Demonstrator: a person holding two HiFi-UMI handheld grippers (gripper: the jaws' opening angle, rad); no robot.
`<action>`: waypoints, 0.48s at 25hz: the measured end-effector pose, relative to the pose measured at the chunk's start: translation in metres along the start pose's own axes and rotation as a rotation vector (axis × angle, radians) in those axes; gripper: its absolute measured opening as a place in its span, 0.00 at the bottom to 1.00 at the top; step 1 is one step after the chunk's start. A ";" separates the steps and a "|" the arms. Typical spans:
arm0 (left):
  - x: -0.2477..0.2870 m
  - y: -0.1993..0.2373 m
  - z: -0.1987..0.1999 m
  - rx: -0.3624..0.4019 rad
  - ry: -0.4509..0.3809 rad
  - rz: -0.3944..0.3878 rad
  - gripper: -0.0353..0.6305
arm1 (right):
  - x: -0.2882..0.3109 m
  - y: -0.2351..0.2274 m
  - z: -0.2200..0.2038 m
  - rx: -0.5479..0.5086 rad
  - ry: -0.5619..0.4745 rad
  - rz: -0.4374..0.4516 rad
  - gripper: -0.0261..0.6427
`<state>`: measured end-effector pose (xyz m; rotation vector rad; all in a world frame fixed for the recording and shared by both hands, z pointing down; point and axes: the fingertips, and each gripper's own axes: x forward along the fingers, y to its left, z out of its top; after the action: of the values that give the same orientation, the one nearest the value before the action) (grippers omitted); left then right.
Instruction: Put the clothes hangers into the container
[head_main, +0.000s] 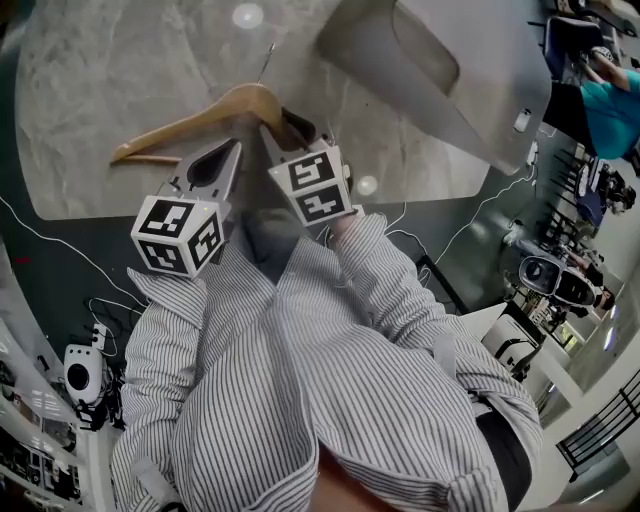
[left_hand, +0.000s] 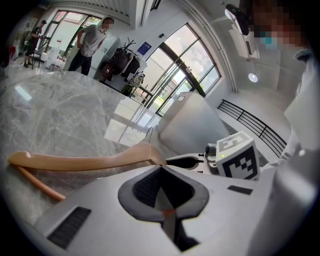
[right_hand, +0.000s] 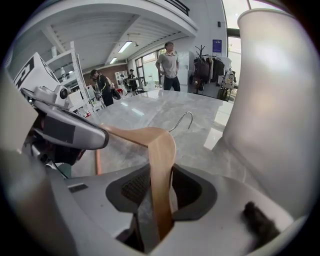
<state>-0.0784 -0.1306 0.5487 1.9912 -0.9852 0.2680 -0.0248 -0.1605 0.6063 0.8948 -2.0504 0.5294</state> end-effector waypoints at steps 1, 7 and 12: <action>0.000 0.000 0.000 0.002 0.000 -0.001 0.07 | -0.001 0.000 0.001 0.002 -0.005 -0.003 0.25; -0.003 -0.003 0.002 0.016 -0.002 -0.008 0.07 | -0.009 0.003 0.014 0.004 -0.044 -0.005 0.24; -0.012 -0.015 0.019 0.033 -0.031 -0.026 0.07 | -0.022 0.002 0.035 0.013 -0.095 -0.008 0.24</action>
<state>-0.0790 -0.1344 0.5220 2.0421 -0.9788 0.2410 -0.0354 -0.1719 0.5682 0.9515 -2.1297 0.5051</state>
